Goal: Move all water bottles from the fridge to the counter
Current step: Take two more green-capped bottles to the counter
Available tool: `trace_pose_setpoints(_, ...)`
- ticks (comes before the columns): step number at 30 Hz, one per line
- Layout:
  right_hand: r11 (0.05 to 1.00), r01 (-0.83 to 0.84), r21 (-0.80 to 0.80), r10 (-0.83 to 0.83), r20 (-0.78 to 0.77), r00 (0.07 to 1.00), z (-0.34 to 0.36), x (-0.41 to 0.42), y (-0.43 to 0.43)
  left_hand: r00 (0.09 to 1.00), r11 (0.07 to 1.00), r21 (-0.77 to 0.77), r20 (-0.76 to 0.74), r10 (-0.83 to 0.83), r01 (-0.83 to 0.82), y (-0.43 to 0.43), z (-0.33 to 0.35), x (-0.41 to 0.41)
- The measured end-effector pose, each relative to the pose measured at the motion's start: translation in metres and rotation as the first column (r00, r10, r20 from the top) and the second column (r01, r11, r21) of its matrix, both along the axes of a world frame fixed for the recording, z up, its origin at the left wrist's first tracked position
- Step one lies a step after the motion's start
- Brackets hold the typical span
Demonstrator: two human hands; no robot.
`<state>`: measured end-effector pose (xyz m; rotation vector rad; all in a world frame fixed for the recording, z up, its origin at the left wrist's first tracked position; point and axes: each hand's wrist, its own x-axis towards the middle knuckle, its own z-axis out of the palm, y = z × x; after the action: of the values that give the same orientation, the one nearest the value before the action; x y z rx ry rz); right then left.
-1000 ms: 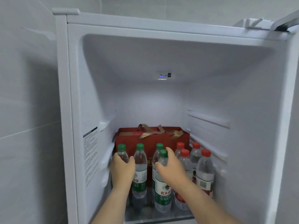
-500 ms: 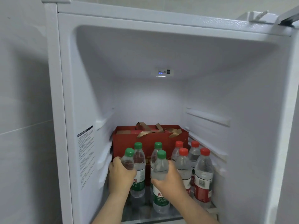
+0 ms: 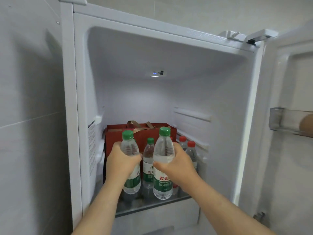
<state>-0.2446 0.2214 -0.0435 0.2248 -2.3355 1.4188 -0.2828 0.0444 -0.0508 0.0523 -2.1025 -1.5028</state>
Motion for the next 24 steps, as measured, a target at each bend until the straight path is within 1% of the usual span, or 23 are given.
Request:
trace_pose_setpoints(3,0.999,0.027,0.023,-0.026,-0.031,0.999,0.020,0.031,0.012,0.996,0.998,-0.029,-0.062,-0.063,0.062,0.005,0.025,0.024)
trace_pose_setpoints(6,0.999,0.044,0.005,-0.044,-0.064,0.997,0.035,0.068,0.028,0.986,0.988,-0.053,-0.082,-0.148,0.144,0.014,0.045,0.055)
trace_pose_setpoints(11,0.999,0.039,-0.028,-0.041,-0.093,0.995,0.055,0.149,0.059,0.953,0.960,-0.036,-0.109,-0.281,0.279,0.042,0.067,0.134)
trace_pose_setpoints(16,0.999,0.033,-0.027,-0.036,-0.114,0.993,0.062,0.239,0.089,0.926,0.935,-0.007,-0.135,-0.352,0.354,0.076,0.078,0.226)
trace_pose_setpoints(20,0.999,0.040,0.014,-0.038,-0.122,0.992,0.064,0.324,0.123,0.883,0.894,0.020,-0.168,-0.439,0.448,0.113,0.080,0.304)
trace_pose_setpoints(24,0.998,0.058,0.028,-0.055,-0.096,0.994,0.070,0.392,0.151,0.817,0.823,0.043,-0.163,-0.554,0.566,0.137,0.082,0.355)
